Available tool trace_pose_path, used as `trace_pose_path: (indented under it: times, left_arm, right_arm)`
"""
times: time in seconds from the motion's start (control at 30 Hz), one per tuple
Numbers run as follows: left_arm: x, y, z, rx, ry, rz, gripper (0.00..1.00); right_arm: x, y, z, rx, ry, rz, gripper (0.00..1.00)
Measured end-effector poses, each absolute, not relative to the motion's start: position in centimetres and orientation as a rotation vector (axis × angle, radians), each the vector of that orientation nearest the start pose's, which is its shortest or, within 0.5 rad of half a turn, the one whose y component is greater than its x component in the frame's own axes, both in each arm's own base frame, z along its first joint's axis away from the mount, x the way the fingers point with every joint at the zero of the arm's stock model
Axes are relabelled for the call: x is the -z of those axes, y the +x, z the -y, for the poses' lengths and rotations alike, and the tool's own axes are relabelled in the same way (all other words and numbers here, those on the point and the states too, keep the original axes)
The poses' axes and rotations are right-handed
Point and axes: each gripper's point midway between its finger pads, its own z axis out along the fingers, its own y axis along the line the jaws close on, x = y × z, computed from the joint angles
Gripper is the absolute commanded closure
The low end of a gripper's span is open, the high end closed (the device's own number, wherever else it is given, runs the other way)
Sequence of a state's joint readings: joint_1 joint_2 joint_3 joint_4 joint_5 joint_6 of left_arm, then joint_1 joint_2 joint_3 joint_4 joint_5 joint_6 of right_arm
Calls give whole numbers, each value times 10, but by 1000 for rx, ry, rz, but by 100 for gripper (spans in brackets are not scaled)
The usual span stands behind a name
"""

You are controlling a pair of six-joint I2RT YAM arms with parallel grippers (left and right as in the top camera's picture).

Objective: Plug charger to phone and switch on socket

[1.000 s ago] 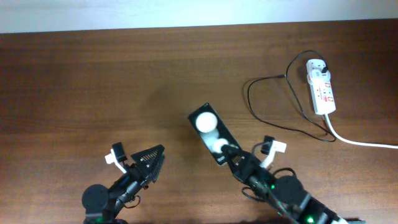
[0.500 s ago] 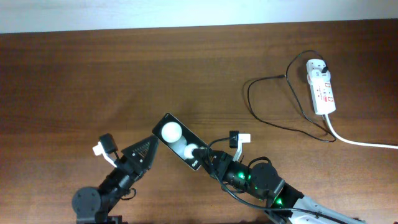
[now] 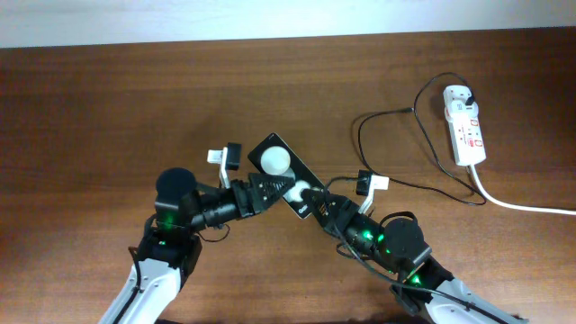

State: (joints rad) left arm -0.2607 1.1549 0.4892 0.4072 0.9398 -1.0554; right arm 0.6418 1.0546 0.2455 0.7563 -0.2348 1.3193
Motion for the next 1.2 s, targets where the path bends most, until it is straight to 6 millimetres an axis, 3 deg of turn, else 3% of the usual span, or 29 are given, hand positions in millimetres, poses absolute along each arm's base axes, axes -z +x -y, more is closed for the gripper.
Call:
trace_pose_path:
  times: [0.13,0.2,0.3,0.5,0.63,0.67,0.73,0.8,0.9,1.0,1.2]
  left_arm:
    - [-202,282,212,1673,-251,-2109,5]
    - [-201,288,208,1682,-368,-2108,5]
    - [-206,295,205,1733,-527,-2078,11]
    - [-209,296,210,1777,-628,-2065,11]
    - [-208,289,220,1800,-615,-2088,33]
    - [-208,290,220,1800,-621,-2087,44]
    - [-207,290,220,1797,-630,-2090,52]
    - [-205,290,219,1790,-635,-2092,74]
    - [-201,291,219,1779,-649,-2100,80]
    - [-198,291,218,1776,-665,-2109,97]
    - [-198,290,220,1775,-648,-2109,100]
  right_arm:
    - [-195,248,-240,-1729,572,-1879,96]
    - [-179,242,-245,-1709,624,-1954,96]
    - [-180,241,-247,-1707,655,-1936,96]
    - [-180,243,-255,-1755,779,-1892,96]
    - [-182,245,-255,-1765,784,-1877,96]
    - [-184,245,-255,-1773,786,-1866,96]
    - [-186,246,-255,-1783,796,-1860,96]
    - [-189,246,-256,-1796,801,-1852,96]
    - [-194,247,-256,-1851,870,-1833,96]
    - [-196,247,-257,-1893,926,-1823,95]
    - [-195,234,-268,-1964,883,-1907,66]
